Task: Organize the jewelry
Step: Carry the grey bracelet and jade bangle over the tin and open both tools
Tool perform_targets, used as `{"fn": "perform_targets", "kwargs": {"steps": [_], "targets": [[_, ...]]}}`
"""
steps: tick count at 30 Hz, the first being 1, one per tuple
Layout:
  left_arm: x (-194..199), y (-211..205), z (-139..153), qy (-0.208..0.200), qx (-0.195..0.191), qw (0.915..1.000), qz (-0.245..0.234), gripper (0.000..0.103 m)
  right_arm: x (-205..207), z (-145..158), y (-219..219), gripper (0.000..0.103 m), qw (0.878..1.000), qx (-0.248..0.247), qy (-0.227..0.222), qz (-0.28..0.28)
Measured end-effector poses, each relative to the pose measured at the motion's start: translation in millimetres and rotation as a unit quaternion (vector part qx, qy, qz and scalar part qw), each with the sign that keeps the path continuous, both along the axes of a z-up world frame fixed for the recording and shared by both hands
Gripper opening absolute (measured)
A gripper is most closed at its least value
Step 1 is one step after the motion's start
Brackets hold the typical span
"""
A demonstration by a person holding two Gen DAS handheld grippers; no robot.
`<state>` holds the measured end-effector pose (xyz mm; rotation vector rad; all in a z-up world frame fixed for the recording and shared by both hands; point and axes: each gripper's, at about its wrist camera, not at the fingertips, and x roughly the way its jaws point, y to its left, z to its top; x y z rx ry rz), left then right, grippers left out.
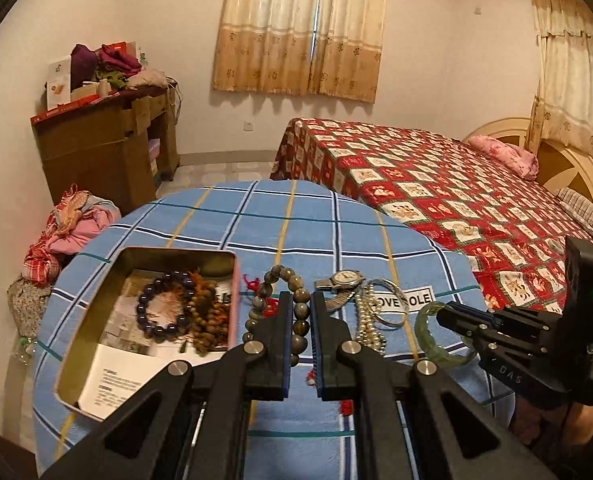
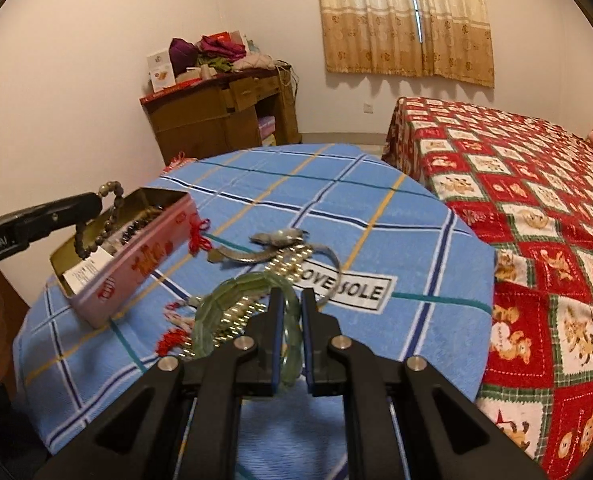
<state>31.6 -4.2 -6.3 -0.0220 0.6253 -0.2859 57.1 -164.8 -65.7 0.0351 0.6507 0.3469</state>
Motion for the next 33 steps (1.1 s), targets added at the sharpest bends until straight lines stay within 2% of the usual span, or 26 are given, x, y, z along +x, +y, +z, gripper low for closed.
{"fn": "perform_targets", "kwargs": {"steps": [17, 25, 33], "targets": [[4, 47, 2, -0.015, 0.025, 0.9976, 0.062, 0.007, 27, 31, 59, 0.011, 0.997, 0.011, -0.017, 0.074], [18, 64, -14, -0.001, 0.057, 0.9953, 0.078, 0.007, 42, 39, 95, 0.011, 0.994, 0.006, -0.017, 0.107], [32, 78, -22, 0.010, 0.066, 0.9941, 0.085, 0.007, 52, 34, 131, 0.011, 0.991, 0.001, -0.008, 0.130]]}}
